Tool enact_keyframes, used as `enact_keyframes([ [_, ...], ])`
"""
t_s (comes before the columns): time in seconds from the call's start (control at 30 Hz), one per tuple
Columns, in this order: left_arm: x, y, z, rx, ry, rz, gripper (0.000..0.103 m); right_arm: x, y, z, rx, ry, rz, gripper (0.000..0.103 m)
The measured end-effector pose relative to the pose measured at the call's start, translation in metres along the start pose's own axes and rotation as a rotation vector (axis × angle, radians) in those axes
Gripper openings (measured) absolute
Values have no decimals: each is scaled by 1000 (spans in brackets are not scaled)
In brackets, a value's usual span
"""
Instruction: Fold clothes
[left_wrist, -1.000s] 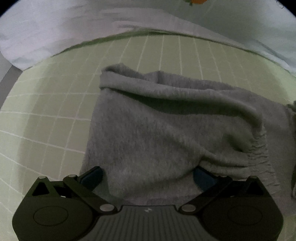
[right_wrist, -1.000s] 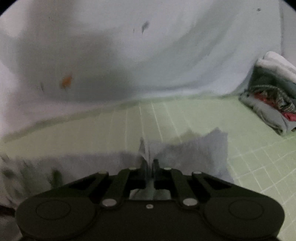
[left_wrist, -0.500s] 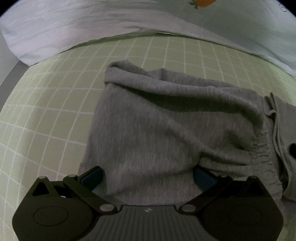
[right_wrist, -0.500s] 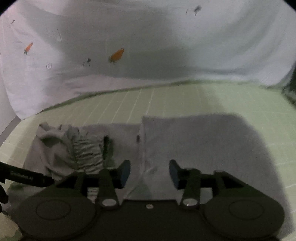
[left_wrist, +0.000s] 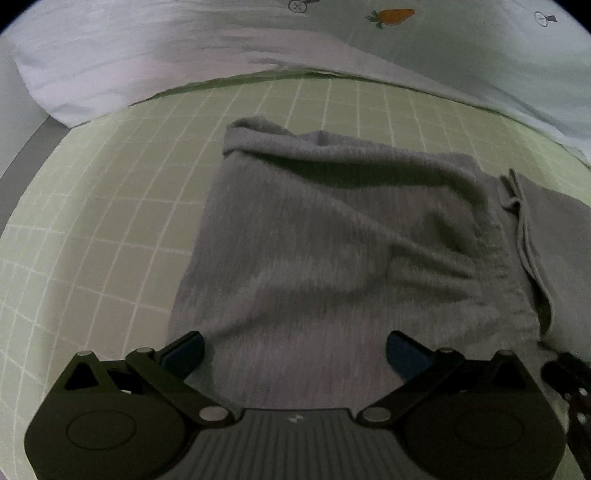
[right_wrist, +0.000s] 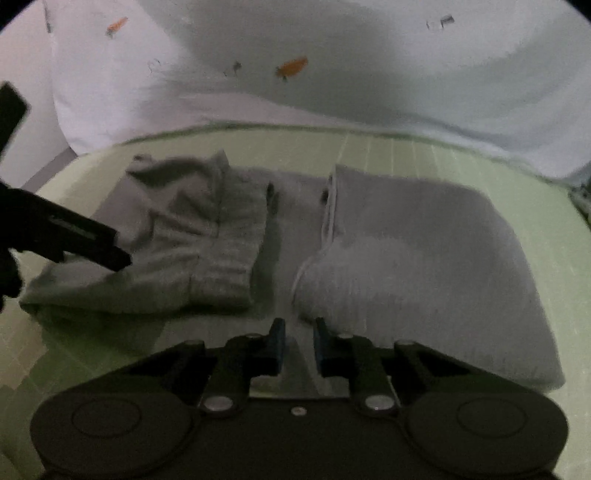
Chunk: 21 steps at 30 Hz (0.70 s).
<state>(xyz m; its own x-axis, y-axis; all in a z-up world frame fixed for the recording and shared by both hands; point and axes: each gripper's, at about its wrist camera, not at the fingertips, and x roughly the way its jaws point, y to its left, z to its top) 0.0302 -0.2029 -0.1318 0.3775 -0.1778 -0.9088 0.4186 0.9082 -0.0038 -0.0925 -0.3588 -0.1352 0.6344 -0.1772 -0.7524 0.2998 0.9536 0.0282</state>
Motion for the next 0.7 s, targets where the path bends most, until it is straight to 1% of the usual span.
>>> enact_keyframes([
  [0.07, -1, 2, -3, 10, -1, 1, 103, 8, -6, 0, 43, 21, -27, 17],
  [0.13, -3, 2, -6, 20, -5, 5, 103, 16, -15, 5, 84, 18, -74, 17],
  [0.2, -5, 3, -8, 21, -9, 9, 103, 17, -30, 10, 139, -7, -110, 17],
  [0.27, -6, 4, -10, 16, -10, 10, 103, 16, -47, 19, 198, -55, -117, 17],
  [0.3, -6, 5, -11, 13, -9, 11, 103, 15, -54, 24, 207, -78, -121, 18],
  [0.4, -4, 6, -13, -2, -2, 15, 103, 19, -72, 36, 225, -131, -147, 27],
  [0.47, -4, 7, -14, -11, 2, 16, 103, 26, -85, 40, 244, -117, -163, 29],
  [0.53, -2, 6, -14, -15, 4, 21, 103, 33, -95, 39, 256, -83, -162, 30],
  [0.63, -2, 5, -14, -17, 5, 23, 103, 24, -96, 35, 270, -114, -131, 35],
  [0.7, -1, 5, -14, -20, 8, 25, 103, 13, -84, 31, 244, -165, -129, 39],
])
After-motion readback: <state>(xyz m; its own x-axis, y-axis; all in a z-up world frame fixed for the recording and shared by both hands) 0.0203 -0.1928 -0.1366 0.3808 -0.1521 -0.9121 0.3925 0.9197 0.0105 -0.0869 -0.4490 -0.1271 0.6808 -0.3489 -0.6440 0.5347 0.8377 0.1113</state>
